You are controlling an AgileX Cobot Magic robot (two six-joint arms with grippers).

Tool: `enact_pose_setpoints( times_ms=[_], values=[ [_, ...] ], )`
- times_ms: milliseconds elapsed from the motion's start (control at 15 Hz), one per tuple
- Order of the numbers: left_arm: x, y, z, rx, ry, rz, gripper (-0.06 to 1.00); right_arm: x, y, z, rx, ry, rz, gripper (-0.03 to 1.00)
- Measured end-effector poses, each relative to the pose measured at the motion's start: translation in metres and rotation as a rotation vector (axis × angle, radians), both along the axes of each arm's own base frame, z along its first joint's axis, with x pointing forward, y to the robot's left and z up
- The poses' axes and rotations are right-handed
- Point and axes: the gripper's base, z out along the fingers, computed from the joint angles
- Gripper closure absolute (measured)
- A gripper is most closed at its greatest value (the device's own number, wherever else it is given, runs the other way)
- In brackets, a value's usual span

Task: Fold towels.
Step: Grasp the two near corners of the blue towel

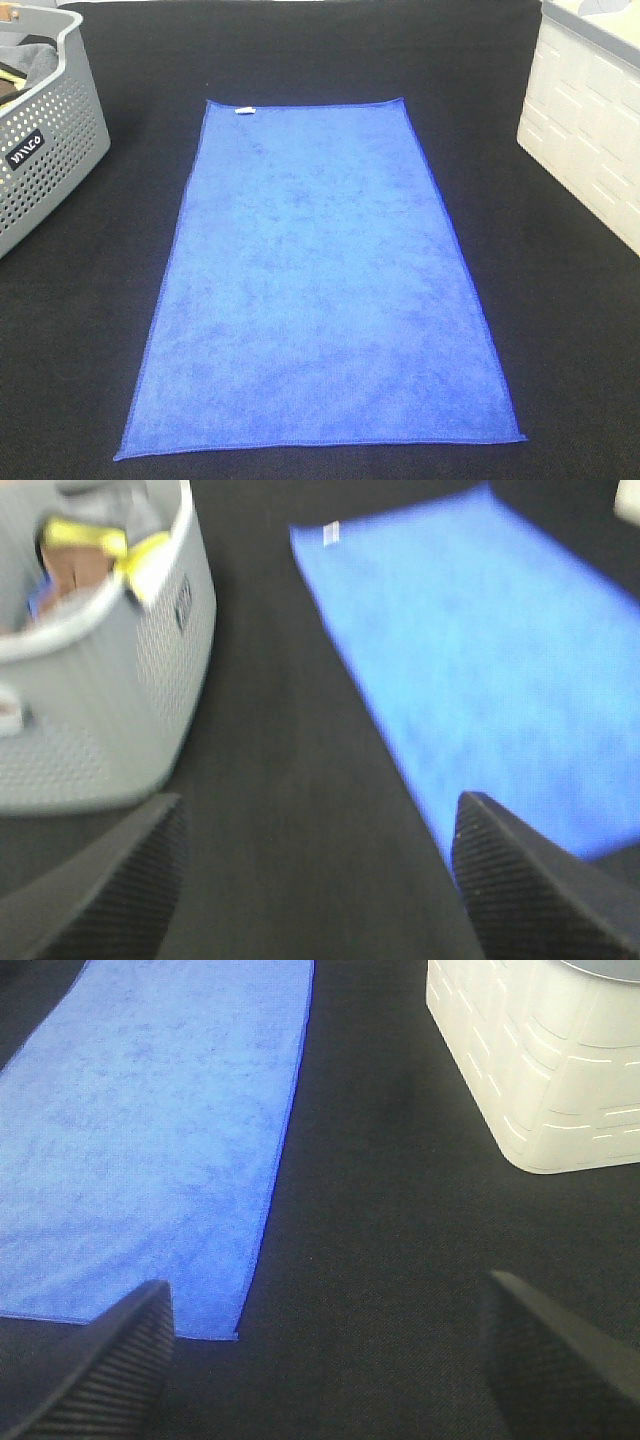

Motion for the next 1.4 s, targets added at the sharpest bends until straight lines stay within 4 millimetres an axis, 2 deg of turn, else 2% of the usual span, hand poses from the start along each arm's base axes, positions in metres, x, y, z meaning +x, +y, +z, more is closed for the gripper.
enact_pose_setpoints(
  times_ms=[200, 267, 333, 400, 467, 533, 600, 867, 1000, 1400],
  values=[
    [0.01, 0.0, 0.015, -0.113, -0.181, 0.031, 0.24, 0.015, -0.001, 0.008, 0.017, 0.013, -0.014, 0.19],
    [0.026, 0.0, 0.008, -0.185, -0.145, 0.048, 0.24, 0.029, -0.002, 0.013, 0.043, 0.019, -0.034, 0.19],
    [0.039, 0.0, -0.001, -0.237, -0.096, 0.057, 0.24, 0.034, -0.002, 0.013, 0.047, 0.026, -0.04, 0.19],
    [0.051, -0.002, -0.008, -0.294, -0.043, 0.064, 0.24, 0.053, -0.003, 0.013, 0.06, 0.083, -0.057, 0.19],
    [0.061, -0.003, -0.012, -0.345, 0.016, 0.065, 0.24, 0.066, -0.004, 0.011, 0.069, 0.137, -0.067, 0.2],
    [0.061, -0.003, -0.012, -0.345, 0.016, 0.065, 0.24, 0.066, -0.004, 0.011, 0.069, 0.137, -0.067, 0.2],
    [0.071, -0.004, -0.015, -0.37, 0.076, 0.07, 0.24, 0.078, -0.004, 0.007, 0.083, 0.197, -0.077, 0.2],
    [0.116, -0.009, -0.039, -0.461, 0.372, 0.105, 0.24, 0.124, -0.001, -0.018, 0.14, 0.477, -0.083, 0.21],
    [0.143, -0.012, -0.063, -0.487, 0.568, 0.116, 0.24, 0.146, 0.0, -0.039, 0.138, 0.637, -0.073, 0.21],
    [0.186, -0.023, -0.122, -0.52, 0.848, 0.035, 0.24, 0.19, 0.007, -0.09, 0.187, 0.851, 0.01, 0.21]
  ],
)
